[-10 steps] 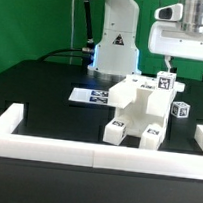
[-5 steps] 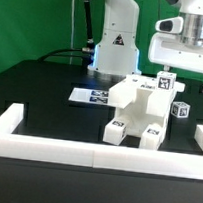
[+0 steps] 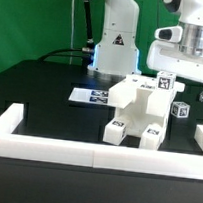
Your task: Assemble chair
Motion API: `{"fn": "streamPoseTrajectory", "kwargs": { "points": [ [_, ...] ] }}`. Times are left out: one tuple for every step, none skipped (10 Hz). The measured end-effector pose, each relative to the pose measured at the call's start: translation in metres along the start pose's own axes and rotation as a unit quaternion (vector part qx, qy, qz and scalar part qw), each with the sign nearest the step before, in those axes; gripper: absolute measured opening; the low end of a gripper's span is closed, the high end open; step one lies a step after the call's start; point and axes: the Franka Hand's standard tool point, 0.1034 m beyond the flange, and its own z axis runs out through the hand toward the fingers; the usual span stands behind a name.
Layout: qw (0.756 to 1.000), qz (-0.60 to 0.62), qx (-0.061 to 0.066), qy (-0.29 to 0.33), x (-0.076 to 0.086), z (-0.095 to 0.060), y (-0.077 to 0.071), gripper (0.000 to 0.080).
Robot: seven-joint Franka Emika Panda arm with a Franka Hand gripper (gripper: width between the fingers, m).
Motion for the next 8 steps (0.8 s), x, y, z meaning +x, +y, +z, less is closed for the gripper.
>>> {"fn": "streamPoseTrajectory", "kwargs": {
  "points": [
    [1.0,-0.002,-0.003,-0.001,-0.001,0.004,-0.001,0.0649],
    [1.0,-0.004,-0.005,-0.001,-0.002,0.006,-0.001,0.0649],
    [1.0,-0.004,-0.008,-0.002,-0.002,0.008,-0.001,0.0649],
    [1.0,-0.004,-0.009,-0.003,-0.001,0.01,-0.001,0.0649],
    [1.0,-0.004,-0.011,-0.003,-0.001,0.012,-0.001,0.0649],
    [1.0,-0.004,-0.013,-0.004,-0.001,0.014,-0.001,0.0649],
    [1.0,-0.004,-0.014,-0.004,-0.001,0.016,0.0,0.0649],
    [1.0,-0.004,-0.017,-0.005,0.0,0.018,0.0,0.0649]
  ]
}}
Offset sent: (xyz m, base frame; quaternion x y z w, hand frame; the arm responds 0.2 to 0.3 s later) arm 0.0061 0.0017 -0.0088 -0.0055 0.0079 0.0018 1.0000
